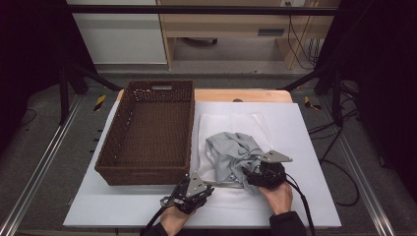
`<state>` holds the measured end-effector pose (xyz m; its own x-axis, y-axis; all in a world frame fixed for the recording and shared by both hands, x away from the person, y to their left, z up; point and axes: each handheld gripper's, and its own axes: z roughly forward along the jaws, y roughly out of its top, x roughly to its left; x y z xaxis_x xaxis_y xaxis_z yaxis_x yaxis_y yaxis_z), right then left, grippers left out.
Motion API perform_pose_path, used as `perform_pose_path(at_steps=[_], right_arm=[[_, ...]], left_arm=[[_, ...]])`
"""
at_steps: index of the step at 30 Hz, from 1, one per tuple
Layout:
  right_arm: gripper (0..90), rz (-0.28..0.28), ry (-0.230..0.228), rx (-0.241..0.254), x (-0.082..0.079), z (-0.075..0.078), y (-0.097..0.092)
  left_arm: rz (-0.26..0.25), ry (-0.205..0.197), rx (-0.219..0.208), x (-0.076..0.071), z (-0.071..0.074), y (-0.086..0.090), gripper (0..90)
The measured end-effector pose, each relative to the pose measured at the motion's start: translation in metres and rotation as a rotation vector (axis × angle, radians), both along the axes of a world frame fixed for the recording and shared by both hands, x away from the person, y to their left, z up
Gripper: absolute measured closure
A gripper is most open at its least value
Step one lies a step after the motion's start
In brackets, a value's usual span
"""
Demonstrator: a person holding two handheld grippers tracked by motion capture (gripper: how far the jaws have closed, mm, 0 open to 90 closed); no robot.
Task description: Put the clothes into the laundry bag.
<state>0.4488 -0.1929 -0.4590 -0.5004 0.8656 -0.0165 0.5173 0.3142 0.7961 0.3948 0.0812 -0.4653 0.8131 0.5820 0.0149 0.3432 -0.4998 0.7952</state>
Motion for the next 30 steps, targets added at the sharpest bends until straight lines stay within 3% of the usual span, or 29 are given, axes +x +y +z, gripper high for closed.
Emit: perform_pose_path(at_steps=[2, 3, 4, 5, 6, 10, 15, 18, 22, 29, 30], right_arm=[[41.7, -0.016, 0.024, 0.011, 0.0, 0.0, -0.002], [41.7, -0.016, 0.024, 0.011, 0.0, 0.0, -0.002], [52.9, -0.027, 0.028, 0.026, -0.001, 0.0, -0.006], [52.9, -0.027, 0.028, 0.026, -0.001, 0.0, -0.006], [62.3, -0.033, 0.023, 0.029, -0.003, 0.003, -0.011], [69.0, -0.04, 0.014, 0.051, -0.009, 0.015, -0.024], [69.4, -0.07, -0.011, 0.068, -0.019, 0.028, -0.044], [69.2, -0.109, -0.024, 0.08, -0.029, 0.033, -0.069], [68.1, -0.155, -0.009, 0.04, -0.029, 0.025, -0.085], [62.7, -0.207, -0.009, -0.022, -0.022, 0.0, -0.092], [55.3, -0.226, -0.015, -0.031, -0.02, -0.006, -0.093]], left_arm=[[-0.017, -0.006, -0.001, 0.0, 0.0, 0.001, 89.4], [-0.022, -0.002, -0.008, 0.001, 0.0, 0.001, 89.4], [-0.03, -0.002, -0.004, 0.0, 0.0, 0.001, 89.4], [-0.03, -0.002, -0.004, 0.0, 0.0, 0.001, 89.4], [-0.039, -0.009, 0.0, 0.0, 0.0, 0.001, 89.4], [-0.047, -0.006, -0.001, -0.001, 0.0, -0.001, 89.4], [-0.005, 0.026, 0.005, 0.0, -0.001, 0.0, 86.9], [0.008, 0.021, -0.021, 0.0, -0.001, 0.002, 88.3], [0.003, 0.016, -0.01, 0.0, -0.002, 0.001, 89.3], [0.01, 0.023, 0.01, 0.001, -0.006, -0.001, 89.4], [0.009, 0.027, 0.011, 0.001, -0.006, -0.001, 89.4]])
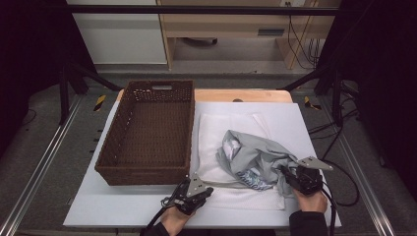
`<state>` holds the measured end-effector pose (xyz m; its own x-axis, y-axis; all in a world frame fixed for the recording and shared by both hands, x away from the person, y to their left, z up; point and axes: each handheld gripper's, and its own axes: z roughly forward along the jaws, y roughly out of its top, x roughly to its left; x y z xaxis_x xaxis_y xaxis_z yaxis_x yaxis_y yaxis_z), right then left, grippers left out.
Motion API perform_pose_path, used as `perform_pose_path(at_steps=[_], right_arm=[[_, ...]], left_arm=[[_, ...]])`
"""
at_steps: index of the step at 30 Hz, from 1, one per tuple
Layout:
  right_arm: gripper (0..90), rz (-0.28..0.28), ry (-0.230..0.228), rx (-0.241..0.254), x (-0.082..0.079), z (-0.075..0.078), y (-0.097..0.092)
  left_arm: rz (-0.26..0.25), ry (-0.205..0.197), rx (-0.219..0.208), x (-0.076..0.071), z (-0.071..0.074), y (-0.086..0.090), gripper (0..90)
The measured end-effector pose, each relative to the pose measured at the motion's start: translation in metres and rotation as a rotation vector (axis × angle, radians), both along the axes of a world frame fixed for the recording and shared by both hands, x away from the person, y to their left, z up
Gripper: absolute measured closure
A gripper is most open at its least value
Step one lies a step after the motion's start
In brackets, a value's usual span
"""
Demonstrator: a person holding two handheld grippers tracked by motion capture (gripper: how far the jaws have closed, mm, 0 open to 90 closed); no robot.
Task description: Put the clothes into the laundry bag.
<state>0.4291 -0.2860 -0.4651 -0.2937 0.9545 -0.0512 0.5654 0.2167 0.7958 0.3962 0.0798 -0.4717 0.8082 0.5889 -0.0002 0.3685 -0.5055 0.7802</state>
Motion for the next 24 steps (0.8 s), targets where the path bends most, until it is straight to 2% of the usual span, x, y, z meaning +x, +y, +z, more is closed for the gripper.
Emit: perform_pose_path(at_steps=[2, 3, 4, 5, 7, 8, 10, 11, 12, 13, 14, 15, 16, 17, 18, 19, 20, 24], right_arm=[[48.1, -0.022, -0.013, -0.001, 0.0, -0.002, 0.0], [48.1, -0.022, -0.013, -0.001, 0.0, -0.002, 0.0], [38.6, -0.027, -0.027, -0.004, -0.001, 0.001, -0.001], [38.6, -0.027, -0.027, -0.004, -0.001, 0.001, -0.001], [32.7, -0.045, -0.054, -0.014, -0.005, 0.007, -0.002], [29.7, -0.047, -0.078, -0.013, -0.008, 0.012, -0.003], [23.1, -0.061, -0.159, 0.01, -0.018, 0.033, -0.005], [23.1, -0.061, -0.159, 0.01, -0.018, 0.033, -0.005], [21.4, -0.038, -0.21, 0.045, -0.026, 0.047, -0.003], [21.4, -0.038, -0.21, 0.045, -0.026, 0.047, -0.003], [18.8, 0.002, -0.23, 0.078, -0.031, 0.057, 0.005], [18.8, 0.002, -0.23, 0.078, -0.031, 0.057, 0.005], [14.7, 0.07, -0.209, 0.113, -0.029, 0.062, 0.018], [14.7, 0.07, -0.209, 0.113, -0.029, 0.062, 0.018], [13.3, 0.132, -0.184, 0.138, -0.023, 0.06, 0.035], [13.3, 0.132, -0.184, 0.138, -0.023, 0.06, 0.035], [11.4, 0.179, -0.146, 0.135, -0.014, 0.051, 0.055], [11.9, 0.226, -0.053, 0.052, 0.006, 0.022, 0.09]], left_arm=[[-0.004, 0.015, 0.009, 0.001, -0.003, -0.001, 89.4], [-0.004, 0.015, 0.009, 0.001, -0.003, -0.001, 89.4], [-0.008, 0.02, 0.017, 0.002, -0.004, -0.002, 89.3], [-0.008, 0.02, 0.017, 0.002, -0.004, -0.002, 89.4], [-0.008, 0.021, 0.02, 0.001, -0.005, -0.004, 89.4], [-0.008, 0.018, 0.021, 0.001, -0.005, -0.004, 89.4], [-0.009, 0.017, 0.022, 0.001, -0.005, -0.005, 89.4], [-0.009, 0.017, 0.022, 0.001, -0.005, -0.005, 89.4], [-0.01, 0.017, 0.024, 0.001, -0.006, -0.005, 89.4], [-0.009, 0.016, 0.025, 0.001, -0.006, -0.005, 89.4], [-0.009, 0.019, 0.028, 0.002, -0.007, -0.006, 89.4], [-0.009, 0.019, 0.028, 0.002, -0.007, -0.006, 89.4], [-0.01, 0.017, 0.038, 0.002, -0.008, -0.008, 89.4], [-0.01, 0.017, 0.038, 0.002, -0.008, -0.008, 89.4], [-0.013, 0.02, 0.04, 0.002, -0.009, -0.008, 89.4], [-0.013, 0.019, 0.043, 0.002, -0.009, -0.009, 89.4], [-0.015, 0.024, 0.049, 0.001, -0.011, -0.011, 89.4], [-0.019, 0.015, 0.055, 0.0, -0.012, -0.012, 89.4]])
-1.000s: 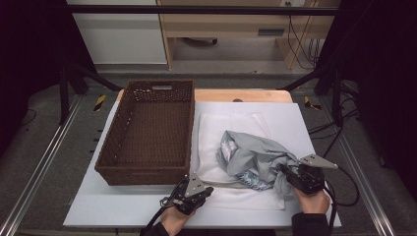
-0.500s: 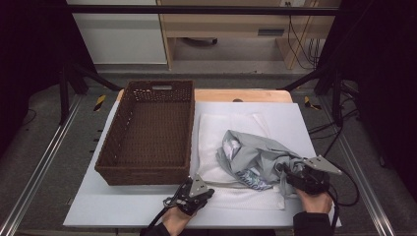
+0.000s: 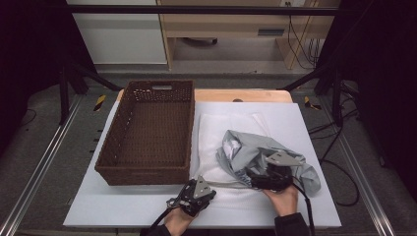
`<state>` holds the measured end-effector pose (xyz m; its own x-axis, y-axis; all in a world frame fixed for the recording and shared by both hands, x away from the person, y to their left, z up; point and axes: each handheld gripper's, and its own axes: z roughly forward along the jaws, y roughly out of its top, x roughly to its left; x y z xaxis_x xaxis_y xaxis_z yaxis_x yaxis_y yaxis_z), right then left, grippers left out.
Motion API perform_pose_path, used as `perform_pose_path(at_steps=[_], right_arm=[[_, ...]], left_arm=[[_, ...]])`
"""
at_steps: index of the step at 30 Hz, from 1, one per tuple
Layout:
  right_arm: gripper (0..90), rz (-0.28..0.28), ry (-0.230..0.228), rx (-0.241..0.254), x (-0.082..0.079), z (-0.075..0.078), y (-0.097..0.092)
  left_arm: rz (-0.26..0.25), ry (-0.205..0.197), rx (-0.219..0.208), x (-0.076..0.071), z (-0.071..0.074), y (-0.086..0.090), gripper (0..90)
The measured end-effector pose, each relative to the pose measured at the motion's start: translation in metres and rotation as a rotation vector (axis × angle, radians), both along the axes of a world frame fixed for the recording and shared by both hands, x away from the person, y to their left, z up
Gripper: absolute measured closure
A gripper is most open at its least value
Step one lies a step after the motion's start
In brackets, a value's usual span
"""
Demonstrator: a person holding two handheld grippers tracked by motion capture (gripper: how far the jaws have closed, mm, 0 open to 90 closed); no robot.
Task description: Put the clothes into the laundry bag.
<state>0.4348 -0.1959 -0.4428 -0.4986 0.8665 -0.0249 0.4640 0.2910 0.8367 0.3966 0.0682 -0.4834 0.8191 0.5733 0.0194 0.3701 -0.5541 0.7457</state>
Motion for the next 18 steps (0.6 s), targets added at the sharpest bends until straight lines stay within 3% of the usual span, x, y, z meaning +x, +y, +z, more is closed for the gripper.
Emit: perform_pose_path(at_steps=[5, 7, 8, 9, 10, 11, 12, 13, 14, 15, 16, 17, 18], right_arm=[[11.6, 0.011, 0.06, -0.062, 0.014, -0.021, 0.025], [14.0, 0.014, 0.077, -0.104, 0.016, -0.03, 0.032], [18.0, 0.007, 0.089, -0.163, 0.018, -0.039, 0.037], [18.0, 0.007, 0.089, -0.163, 0.018, -0.039, 0.037], [26.6, -0.012, 0.084, -0.16, 0.018, -0.041, 0.038], [26.6, -0.012, 0.084, -0.16, 0.018, -0.041, 0.038], [43.1, -0.04, 0.079, -0.16, 0.019, -0.038, 0.034], [43.1, -0.04, 0.079, -0.16, 0.019, -0.038, 0.034], [62.3, -0.061, 0.072, -0.14, 0.019, -0.035, 0.029], [73.3, -0.053, 0.055, -0.13, 0.019, -0.034, 0.026], [79.6, -0.05, 0.038, -0.122, 0.018, -0.032, 0.023], [79.6, -0.05, 0.038, -0.122, 0.018, -0.032, 0.023], [81.1, -0.075, 0.01, -0.097, 0.017, -0.026, 0.017]], left_arm=[[0.002, 0.003, -0.005, 0.0, 0.0, 0.0, 89.2], [0.001, 0.003, -0.004, 0.0, 0.0, 0.0, 89.0], [0.002, 0.002, -0.003, 0.0, 0.0, 0.0, 88.6], [0.0, 0.001, -0.001, 0.0, 0.0, 0.0, 88.6], [0.0, 0.002, 0.001, 0.0, 0.0, 0.0, 88.4], [0.0, 0.002, 0.001, 0.0, 0.0, 0.0, 88.4], [0.001, 0.003, 0.0, 0.0, 0.0, 0.0, 88.4], [0.001, 0.003, -0.001, 0.0, 0.0, 0.0, 88.4], [0.001, 0.007, -0.005, 0.0, 0.0, 0.0, 88.4], [0.001, 0.007, -0.003, 0.0, 0.0, 0.0, 88.5], [0.0, 0.004, 0.0, 0.0, 0.0, 0.0, 88.5], [0.0, 0.004, 0.0, 0.0, 0.0, 0.0, 88.6], [-0.001, 0.003, 0.0, 0.001, 0.0, 0.0, 88.7]])
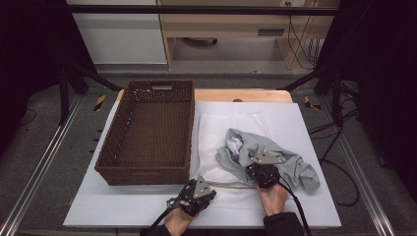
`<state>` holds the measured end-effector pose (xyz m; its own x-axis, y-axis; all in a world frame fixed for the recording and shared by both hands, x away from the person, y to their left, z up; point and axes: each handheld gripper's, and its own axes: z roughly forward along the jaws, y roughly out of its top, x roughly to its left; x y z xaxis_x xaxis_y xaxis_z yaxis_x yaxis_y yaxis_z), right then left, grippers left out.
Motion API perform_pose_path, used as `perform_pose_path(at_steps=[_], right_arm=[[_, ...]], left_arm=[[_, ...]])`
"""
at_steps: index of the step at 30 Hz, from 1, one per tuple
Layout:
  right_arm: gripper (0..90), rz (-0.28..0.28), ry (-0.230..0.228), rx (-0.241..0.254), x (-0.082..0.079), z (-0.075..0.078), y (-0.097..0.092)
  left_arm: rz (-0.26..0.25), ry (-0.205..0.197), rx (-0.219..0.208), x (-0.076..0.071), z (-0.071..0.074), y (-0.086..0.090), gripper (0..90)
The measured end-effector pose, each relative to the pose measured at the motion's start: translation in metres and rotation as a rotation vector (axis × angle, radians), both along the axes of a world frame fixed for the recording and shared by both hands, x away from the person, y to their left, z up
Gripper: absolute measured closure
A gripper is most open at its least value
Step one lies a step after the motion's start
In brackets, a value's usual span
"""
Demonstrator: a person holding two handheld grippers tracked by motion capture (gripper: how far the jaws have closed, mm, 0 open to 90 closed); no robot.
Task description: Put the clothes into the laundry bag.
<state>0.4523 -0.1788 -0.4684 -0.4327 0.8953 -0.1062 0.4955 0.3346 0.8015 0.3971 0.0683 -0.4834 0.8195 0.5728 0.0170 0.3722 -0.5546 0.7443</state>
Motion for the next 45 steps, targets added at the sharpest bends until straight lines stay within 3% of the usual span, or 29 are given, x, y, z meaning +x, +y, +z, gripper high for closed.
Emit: perform_pose_path(at_steps=[1, 2, 4, 6, 12, 15, 17, 20, 24, 26, 29, 32, 36, 39, 45], right_arm=[[81.1, 0.0, 0.0, 0.0, 0.0, 0.0, 0.0], [81.4, -0.049, -0.04, 0.027, 0.0, 0.007, -0.008], [81.5, -0.074, -0.056, 0.029, 0.0, 0.008, -0.013], [81.3, -0.131, -0.049, 0.041, 0.004, 0.005, -0.025], [79.8, -0.161, -0.043, -0.011, 0.013, -0.012, -0.028], [79.1, -0.156, -0.042, 0.0, 0.013, -0.014, -0.029], [74.6, -0.155, -0.024, 0.027, 0.014, -0.013, -0.031], [60.8, -0.142, -0.012, 0.042, 0.012, -0.008, -0.034], [46.9, -0.134, -0.068, 0.041, -0.002, 0.011, -0.037], [45.3, -0.116, -0.11, 0.029, -0.01, 0.021, -0.037], [44.7, -0.079, -0.143, 0.062, -0.021, 0.037, -0.037], [46.0, -0.007, -0.136, 0.111, -0.029, 0.048, -0.03], [54.2, 0.119, -0.08, 0.142, -0.036, 0.046, -0.011], [61.0, 0.192, -0.021, 0.127, -0.04, 0.034, 0.002], [64.2, 0.212, 0.08, 0.075, -0.037, 0.006, 0.013]], left_arm=[[0.0, 0.0, 0.0, 0.0, 0.0, 0.0, 88.8], [0.002, 0.003, -0.002, 0.0, 0.0, 0.0, 88.8], [0.004, 0.001, -0.001, 0.0, 0.0, 0.0, 88.9], [0.006, -0.003, 0.001, -0.001, 0.0, 0.0, 89.1], [0.004, -0.011, -0.007, -0.003, 0.002, 0.0, 89.0], [0.0, -0.016, -0.002, -0.005, 0.002, 0.0, 89.0], [-0.007, -0.018, 0.003, -0.005, 0.002, -0.001, 89.0], [-0.006, -0.029, 0.006, -0.006, 0.001, -0.001, 88.3], [-0.008, -0.025, 0.008, -0.007, 0.0, -0.001, 87.4], [-0.013, -0.034, 0.005, -0.008, 0.0, -0.001, 87.4], [-0.015, -0.046, 0.015, -0.009, 0.001, -0.002, 87.3], [-0.014, -0.054, 0.015, -0.009, 0.001, -0.002, 85.8], [-0.015, -0.046, 0.019, -0.01, 0.0, -0.002, 85.8], [-0.023, -0.034, 0.017, -0.009, 0.0, -0.002, 87.9], [-0.025, -0.038, 0.029, -0.01, 0.001, -0.004, 89.4]])
